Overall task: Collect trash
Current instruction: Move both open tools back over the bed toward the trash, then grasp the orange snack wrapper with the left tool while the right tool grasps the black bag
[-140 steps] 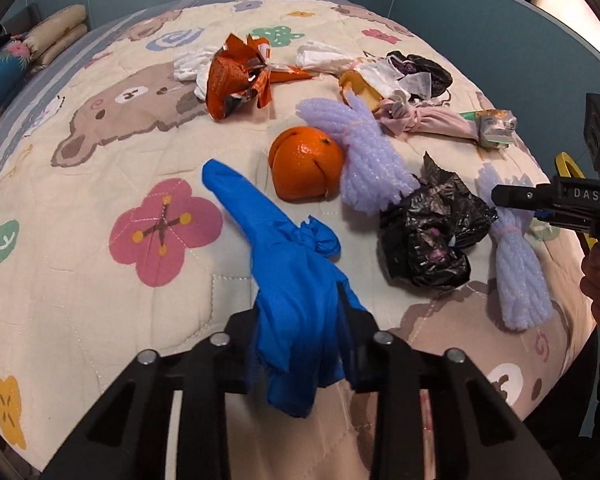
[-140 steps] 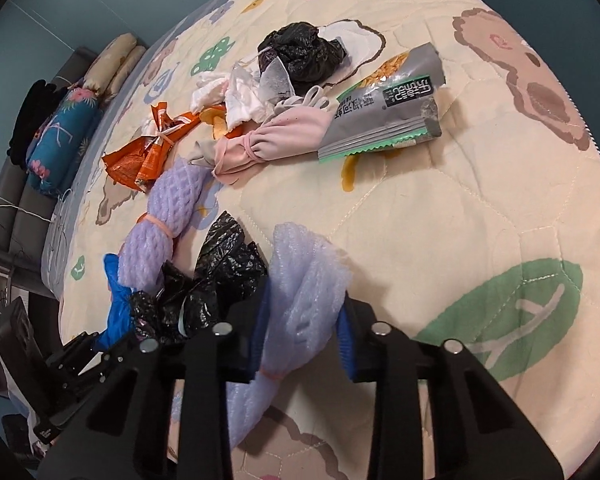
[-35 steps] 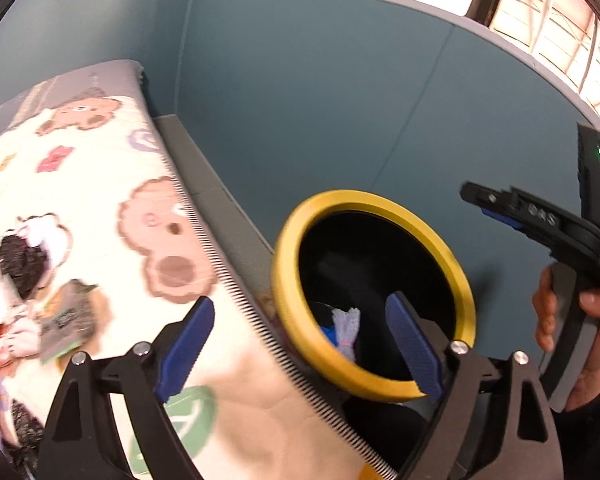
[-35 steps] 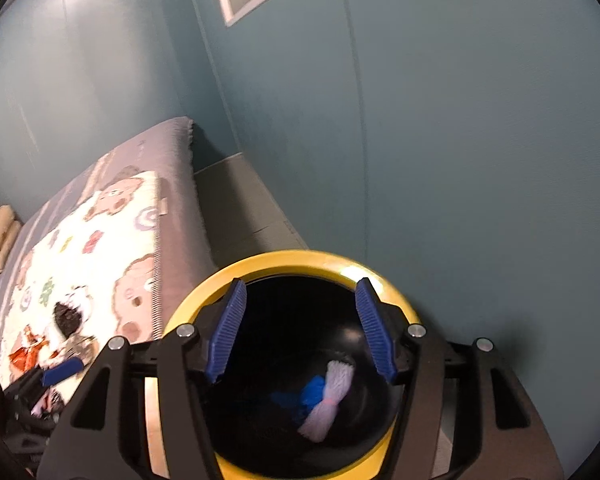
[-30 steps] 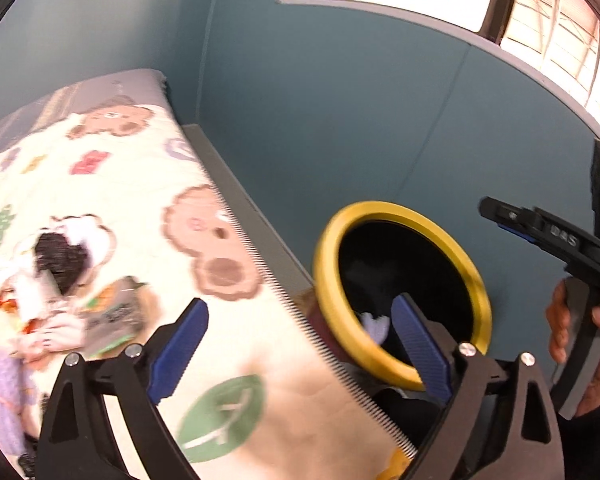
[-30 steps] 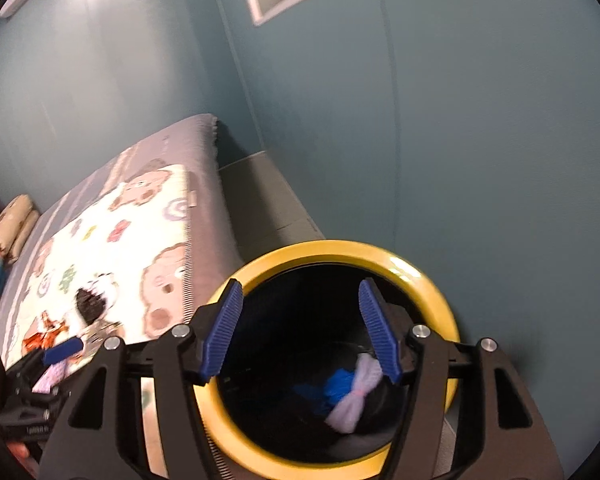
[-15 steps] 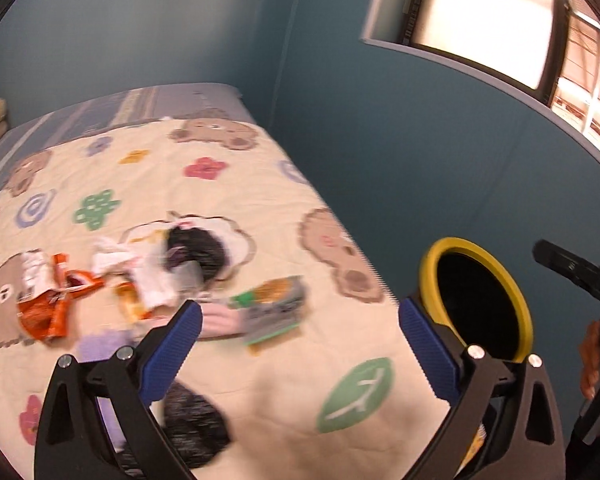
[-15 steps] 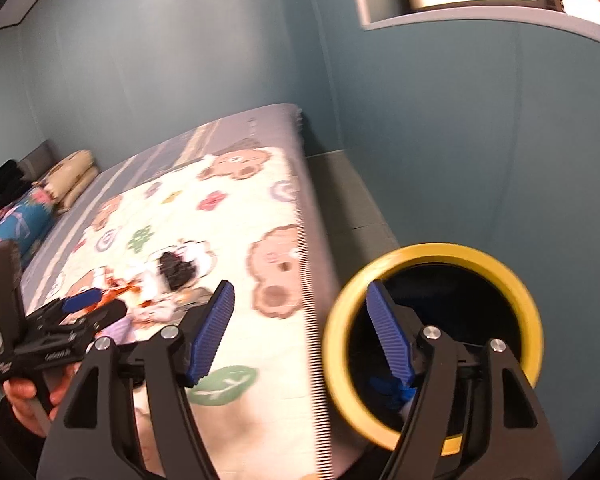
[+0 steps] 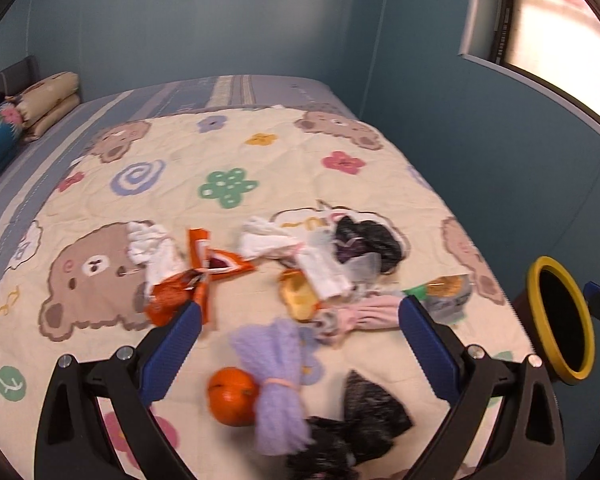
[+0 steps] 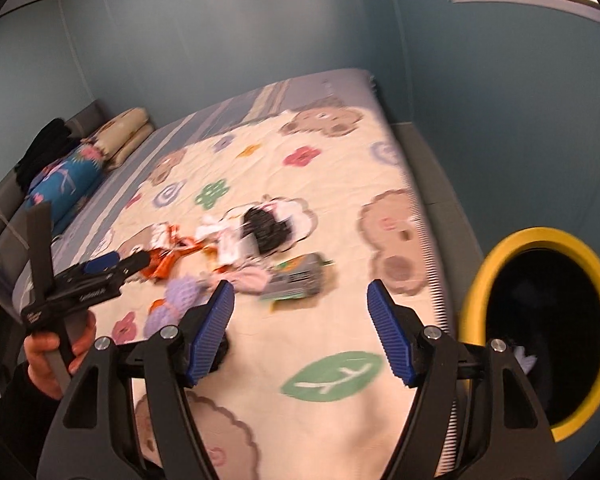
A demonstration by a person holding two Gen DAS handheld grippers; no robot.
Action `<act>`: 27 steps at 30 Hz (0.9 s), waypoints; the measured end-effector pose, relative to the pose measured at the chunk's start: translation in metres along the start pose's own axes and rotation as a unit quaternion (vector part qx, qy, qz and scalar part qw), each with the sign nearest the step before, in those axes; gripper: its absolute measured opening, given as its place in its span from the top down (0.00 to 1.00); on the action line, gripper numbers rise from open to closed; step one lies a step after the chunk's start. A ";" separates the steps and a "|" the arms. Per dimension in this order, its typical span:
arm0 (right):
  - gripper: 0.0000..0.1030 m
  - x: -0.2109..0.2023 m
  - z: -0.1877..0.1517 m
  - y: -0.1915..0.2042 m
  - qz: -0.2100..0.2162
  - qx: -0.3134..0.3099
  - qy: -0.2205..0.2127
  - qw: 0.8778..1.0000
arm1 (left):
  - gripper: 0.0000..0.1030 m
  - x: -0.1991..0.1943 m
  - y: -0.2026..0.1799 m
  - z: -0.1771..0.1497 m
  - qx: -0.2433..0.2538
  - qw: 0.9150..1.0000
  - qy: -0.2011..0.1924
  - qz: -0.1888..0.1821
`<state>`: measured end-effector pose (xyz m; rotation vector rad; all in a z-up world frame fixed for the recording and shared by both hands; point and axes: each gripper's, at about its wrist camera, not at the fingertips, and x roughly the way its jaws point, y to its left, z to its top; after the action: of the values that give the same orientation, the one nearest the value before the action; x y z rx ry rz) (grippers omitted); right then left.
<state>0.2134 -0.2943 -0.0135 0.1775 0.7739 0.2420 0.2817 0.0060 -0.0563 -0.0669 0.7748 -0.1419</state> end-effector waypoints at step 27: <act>0.35 0.138 -0.084 0.162 0.097 -0.186 0.158 0.965 | 0.08 0.069 0.111 -0.019 -0.060 0.996 0.050 0.054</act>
<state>0.2249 -0.0950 -0.1244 -0.1475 1.0121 0.6065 0.3282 0.1049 -0.1299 -0.1319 0.8849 0.0036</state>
